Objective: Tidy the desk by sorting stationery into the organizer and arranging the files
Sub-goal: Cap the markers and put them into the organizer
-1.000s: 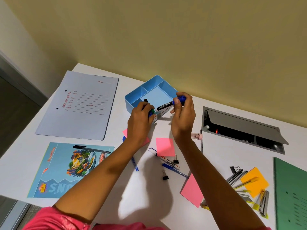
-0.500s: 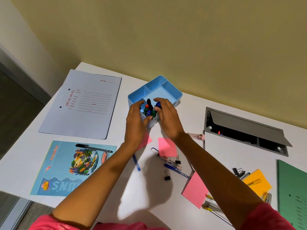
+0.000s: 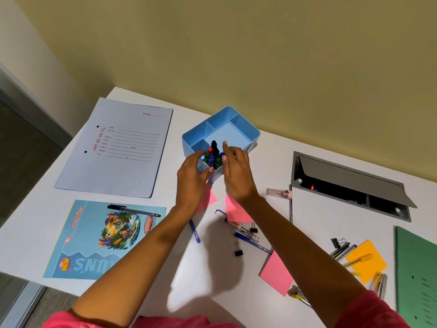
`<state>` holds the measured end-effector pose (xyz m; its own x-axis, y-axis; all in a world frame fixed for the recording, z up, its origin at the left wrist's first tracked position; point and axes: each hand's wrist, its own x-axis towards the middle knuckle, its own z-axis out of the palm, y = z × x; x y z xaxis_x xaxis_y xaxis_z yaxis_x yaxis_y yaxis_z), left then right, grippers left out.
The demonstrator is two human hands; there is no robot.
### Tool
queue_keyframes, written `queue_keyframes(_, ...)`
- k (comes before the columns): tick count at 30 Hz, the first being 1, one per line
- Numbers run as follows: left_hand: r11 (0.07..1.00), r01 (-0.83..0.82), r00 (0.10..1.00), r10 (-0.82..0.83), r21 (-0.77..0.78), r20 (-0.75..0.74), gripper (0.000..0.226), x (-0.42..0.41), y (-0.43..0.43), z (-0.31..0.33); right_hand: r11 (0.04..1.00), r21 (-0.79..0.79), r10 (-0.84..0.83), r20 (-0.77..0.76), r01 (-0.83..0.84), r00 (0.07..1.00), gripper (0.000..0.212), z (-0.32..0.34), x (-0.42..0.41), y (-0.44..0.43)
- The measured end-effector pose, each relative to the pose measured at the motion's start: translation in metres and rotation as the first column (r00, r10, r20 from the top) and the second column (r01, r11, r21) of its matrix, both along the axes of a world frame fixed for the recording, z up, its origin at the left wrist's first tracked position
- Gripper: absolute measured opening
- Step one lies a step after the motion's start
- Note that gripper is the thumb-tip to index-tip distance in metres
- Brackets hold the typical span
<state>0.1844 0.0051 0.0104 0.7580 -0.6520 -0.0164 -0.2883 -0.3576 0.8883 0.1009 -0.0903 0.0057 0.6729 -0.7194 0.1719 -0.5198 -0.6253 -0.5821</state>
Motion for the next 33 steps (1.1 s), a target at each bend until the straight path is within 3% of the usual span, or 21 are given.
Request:
queue_keyframes(5,1.000,-0.004,1.000,0.004,-0.007,-0.015,0.043,-0.002,0.009,-0.003,0.997,-0.045,-0.059,0.197,0.069,0.979,0.033,-0.001,-0.026,0.012)
queue_keyframes(7,1.000,0.001,1.000,-0.001,0.008,-0.013,0.040,-0.003,0.018,-0.009,0.990,0.032,-0.143,0.226,0.139,0.964,0.028,-0.005,-0.044,0.019)
queue_keyframes(13,1.000,0.026,1.000,-0.026,0.016,-0.015,0.036,-0.018,0.059,-0.023,0.973,0.083,-0.217,0.032,0.214,0.976,0.011,-0.046,-0.119,0.062)
queue_keyframes(18,0.994,0.035,0.998,-0.030,0.099,-0.056,0.035,-0.029,0.085,-0.040,0.957,0.145,-0.225,-0.176,0.251,0.958,0.014,-0.069,-0.160,0.096)
queue_keyframes(30,0.977,0.009,0.995,0.012,0.213,-0.096,0.032,-0.044,0.113,-0.056,0.966,0.153,-0.110,-0.483,0.207,0.869,0.019,-0.059,-0.150,0.083)
queue_keyframes(33,0.980,0.005,0.994,0.017,0.199,-0.108,0.032,-0.046,0.114,-0.054,0.957,0.168,-0.140,-0.450,0.238,0.882,0.012,-0.056,-0.149,0.083)
